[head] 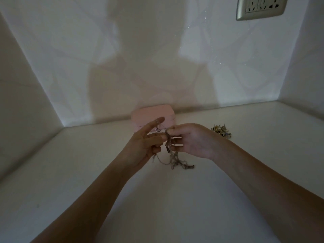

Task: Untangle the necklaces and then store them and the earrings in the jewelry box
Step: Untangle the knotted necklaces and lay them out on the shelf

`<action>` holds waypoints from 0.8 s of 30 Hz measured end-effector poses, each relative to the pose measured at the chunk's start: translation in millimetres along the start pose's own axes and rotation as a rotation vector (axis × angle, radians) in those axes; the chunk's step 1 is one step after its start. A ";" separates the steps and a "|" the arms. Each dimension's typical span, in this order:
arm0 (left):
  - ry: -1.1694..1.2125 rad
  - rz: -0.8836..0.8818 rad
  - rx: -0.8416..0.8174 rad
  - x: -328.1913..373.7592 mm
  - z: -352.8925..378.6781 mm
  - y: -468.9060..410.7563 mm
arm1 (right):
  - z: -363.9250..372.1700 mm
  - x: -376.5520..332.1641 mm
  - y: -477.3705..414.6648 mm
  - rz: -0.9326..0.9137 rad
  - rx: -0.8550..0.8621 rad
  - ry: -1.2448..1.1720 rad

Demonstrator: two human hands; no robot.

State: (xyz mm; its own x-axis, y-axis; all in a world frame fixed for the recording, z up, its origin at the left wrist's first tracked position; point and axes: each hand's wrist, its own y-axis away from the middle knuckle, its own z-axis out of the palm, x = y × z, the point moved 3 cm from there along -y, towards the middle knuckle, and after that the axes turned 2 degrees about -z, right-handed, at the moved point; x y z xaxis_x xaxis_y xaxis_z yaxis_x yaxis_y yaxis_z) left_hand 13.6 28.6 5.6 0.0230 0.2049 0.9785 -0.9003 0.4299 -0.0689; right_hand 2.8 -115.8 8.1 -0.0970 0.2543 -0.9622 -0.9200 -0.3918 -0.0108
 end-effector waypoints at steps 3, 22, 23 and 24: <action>-0.132 0.052 0.105 -1.4 -2.3 0.8 | -1.0 0.9 -0.3 -0.024 -0.015 0.067; -0.259 -0.267 0.302 -20.4 -5.3 -0.9 | 6.6 7.5 3.2 0.196 0.164 0.066; -0.289 -0.249 0.321 -19.6 -6.8 -2.0 | 7.1 10.1 1.8 0.208 0.177 -0.041; -0.309 -0.225 0.327 -18.3 -8.2 -2.7 | 8.2 12.6 0.6 0.212 0.176 -0.141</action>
State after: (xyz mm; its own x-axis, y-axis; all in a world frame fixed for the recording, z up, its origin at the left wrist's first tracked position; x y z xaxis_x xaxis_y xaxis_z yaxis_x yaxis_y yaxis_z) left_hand 19.2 31.0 -13.7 0.1472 -0.1521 0.9774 -0.9780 0.1255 0.1668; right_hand -2.1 -105.5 -1.8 -0.3344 0.3085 -0.8905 -0.9241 -0.2928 0.2456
